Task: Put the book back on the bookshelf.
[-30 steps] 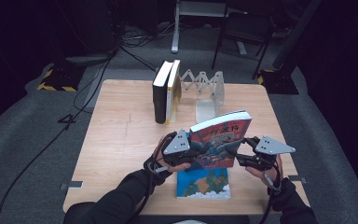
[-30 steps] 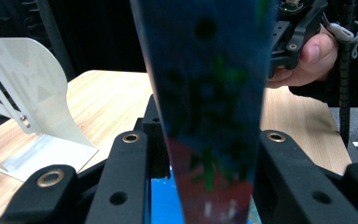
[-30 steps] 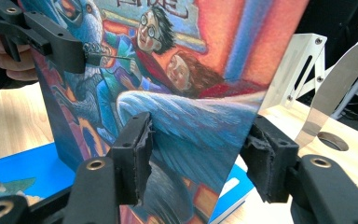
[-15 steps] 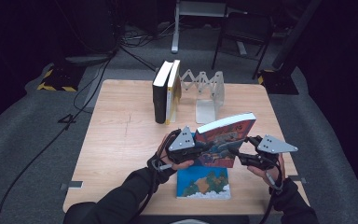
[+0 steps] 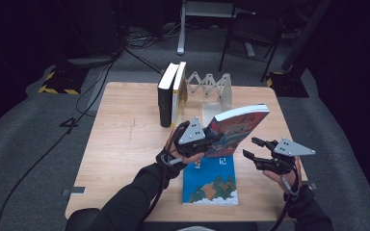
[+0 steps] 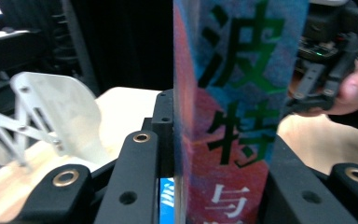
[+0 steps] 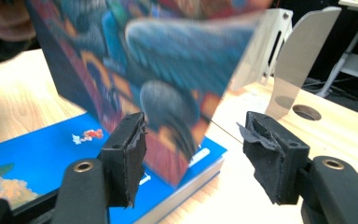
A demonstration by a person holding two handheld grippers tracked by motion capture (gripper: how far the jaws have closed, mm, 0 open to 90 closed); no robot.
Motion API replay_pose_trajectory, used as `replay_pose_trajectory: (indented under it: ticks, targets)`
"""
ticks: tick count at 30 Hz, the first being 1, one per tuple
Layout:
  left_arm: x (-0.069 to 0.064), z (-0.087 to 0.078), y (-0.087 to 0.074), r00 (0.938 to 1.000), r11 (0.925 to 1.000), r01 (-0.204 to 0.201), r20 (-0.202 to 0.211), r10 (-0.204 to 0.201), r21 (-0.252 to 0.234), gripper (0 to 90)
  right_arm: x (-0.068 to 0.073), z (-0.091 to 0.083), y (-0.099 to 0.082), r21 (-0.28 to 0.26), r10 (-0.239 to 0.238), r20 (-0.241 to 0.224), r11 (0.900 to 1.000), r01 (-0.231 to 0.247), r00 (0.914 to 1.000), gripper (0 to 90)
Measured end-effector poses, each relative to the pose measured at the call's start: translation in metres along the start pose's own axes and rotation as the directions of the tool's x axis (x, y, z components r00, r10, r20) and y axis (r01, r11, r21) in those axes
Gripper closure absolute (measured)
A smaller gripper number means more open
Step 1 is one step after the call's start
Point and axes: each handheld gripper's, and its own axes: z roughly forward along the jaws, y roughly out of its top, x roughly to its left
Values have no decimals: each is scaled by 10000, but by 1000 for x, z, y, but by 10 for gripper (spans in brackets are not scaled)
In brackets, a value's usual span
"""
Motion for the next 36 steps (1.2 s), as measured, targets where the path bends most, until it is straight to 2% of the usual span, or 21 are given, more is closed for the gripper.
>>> replay_pose_trajectory:
  ticks: [6, 7, 8, 12, 15, 18, 20, 24, 28, 30, 33, 36]
  targets:
    - [24, -14, 4, 9955, 9997, 175, -923, -192, -186, 740, -1, 2, -3, 150, 80, 39, 9999, -81, 10000, 392]
    - [24, -14, 4, 9955, 9997, 175, -923, -192, -186, 740, -1, 2, -3, 150, 80, 39, 9999, -81, 10000, 392]
    - [32, -19, 5, 9924, 9994, 217, -1210, -247, -260, 740, -1, 2, -3, 185, 67, 37, 9998, -68, 10000, 391]
    - [52, -27, 2, 9816, 9989, 374, -1864, -420, -280, 740, -1, 5, -5, 310, 60, 8, 9995, -60, 10000, 391]
    - [64, -28, -4, 9727, 9976, 632, -2220, -681, -291, 740, 0, 6, -5, 378, 5, -28, 9993, -4, 10000, 391]
    - [72, -30, -10, 9648, 9969, 712, -2513, -772, -327, 740, -1, 7, -5, 413, 2, 5, 9991, -3, 10000, 392]
    - [77, -29, -14, 9590, 9948, 925, -2647, -1008, -437, 740, -1, 7, -6, 419, 14, -38, 9991, -13, 10000, 392]
    - [84, -21, -21, 9438, 9934, 1081, -3099, -1150, -395, 740, -1, 9, -7, 478, 17, -63, 9989, -14, 10000, 392]
    - [90, -11, -33, 9268, 9871, 1531, -3401, -1596, -458, 740, 0, 10, -8, 556, -54, -90, 9984, 58, 9999, 392]
    - [92, -7, -40, 9220, 9848, 1697, -3470, -1718, -368, 740, 1, 10, -9, 606, -169, -111, 9980, 176, 9998, 392]
    - [92, -2, -49, 9192, 9829, 1822, -3506, -1793, -251, 739, 1, 11, -10, 621, -170, -115, 9979, 177, 9998, 393]
    - [92, -5, -54, 9163, 9794, 1975, -3472, -1997, -421, 739, 0, 11, -10, 629, -186, -94, 9978, 191, 9998, 395]
